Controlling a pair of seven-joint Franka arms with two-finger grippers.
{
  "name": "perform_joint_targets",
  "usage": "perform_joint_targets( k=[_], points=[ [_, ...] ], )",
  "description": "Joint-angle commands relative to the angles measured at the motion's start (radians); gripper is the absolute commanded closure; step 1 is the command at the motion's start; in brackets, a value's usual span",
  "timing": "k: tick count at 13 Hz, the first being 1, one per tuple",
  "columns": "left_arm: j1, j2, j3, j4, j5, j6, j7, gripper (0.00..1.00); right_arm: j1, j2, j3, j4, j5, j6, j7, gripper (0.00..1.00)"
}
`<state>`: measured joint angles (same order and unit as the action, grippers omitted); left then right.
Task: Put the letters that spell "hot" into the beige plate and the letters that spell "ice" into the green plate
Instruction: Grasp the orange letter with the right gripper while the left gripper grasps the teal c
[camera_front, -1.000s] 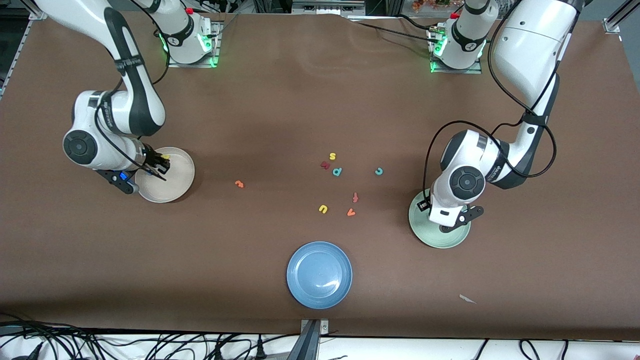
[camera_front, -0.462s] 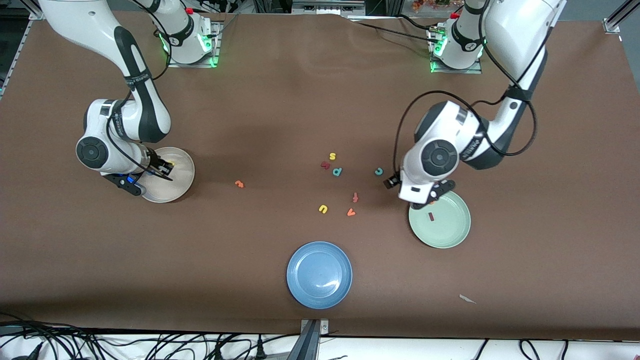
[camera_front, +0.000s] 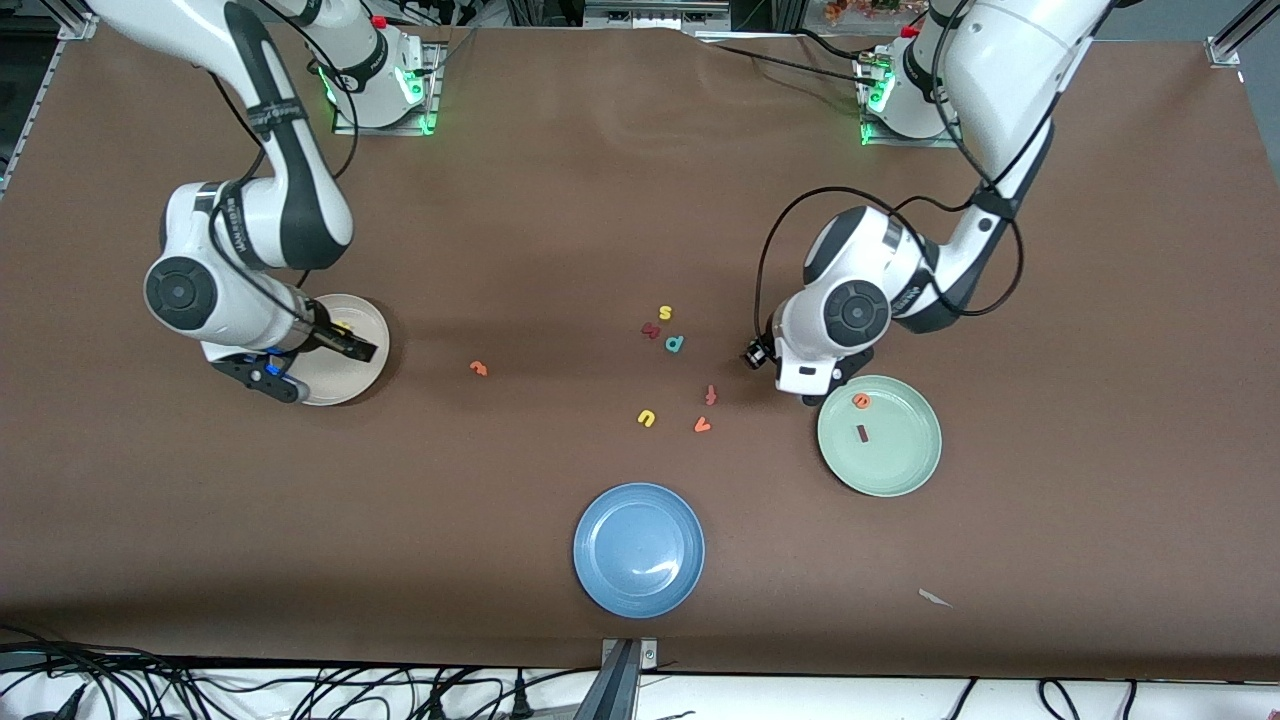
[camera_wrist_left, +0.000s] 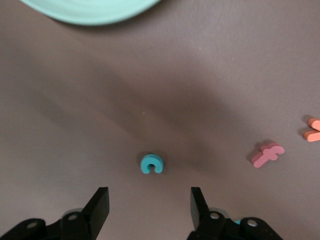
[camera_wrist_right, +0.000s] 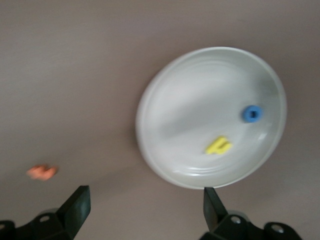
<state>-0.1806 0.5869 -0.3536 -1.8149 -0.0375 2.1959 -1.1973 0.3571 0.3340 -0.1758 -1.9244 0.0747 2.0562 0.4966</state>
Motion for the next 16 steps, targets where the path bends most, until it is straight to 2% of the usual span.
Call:
perform_joint_targets(
  k=[1,4,6,8,10,12,16],
  points=[
    [-0.033,-0.012,0.004,-0.081,-0.013,0.109,-0.048,0.33,-0.003,0.025,0.073,0.027,0.004,-0.004,-0.137,0.00],
    [-0.037,-0.009,0.007,-0.127,-0.012,0.188,-0.050,0.34,0.029,0.114,0.128,0.084,-0.001,0.024,-0.229,0.00],
    [-0.039,-0.012,0.008,-0.142,0.010,0.186,-0.050,0.34,0.066,0.155,0.131,0.082,-0.006,0.097,-0.304,0.01],
    [-0.028,-0.010,0.008,-0.153,0.103,0.189,-0.088,0.35,0.075,0.186,0.131,0.082,-0.006,0.152,-0.381,0.01],
    [-0.039,-0.004,0.008,-0.152,0.111,0.200,-0.116,0.38,0.101,0.214,0.133,0.078,-0.009,0.202,-0.392,0.01],
    [-0.037,0.004,0.010,-0.150,0.113,0.211,-0.116,0.48,0.108,0.243,0.133,0.073,-0.027,0.257,-0.391,0.06],
    [-0.037,0.013,0.013,-0.153,0.113,0.235,-0.116,0.58,0.111,0.281,0.133,0.055,-0.027,0.320,-0.379,0.06]
  ],
)
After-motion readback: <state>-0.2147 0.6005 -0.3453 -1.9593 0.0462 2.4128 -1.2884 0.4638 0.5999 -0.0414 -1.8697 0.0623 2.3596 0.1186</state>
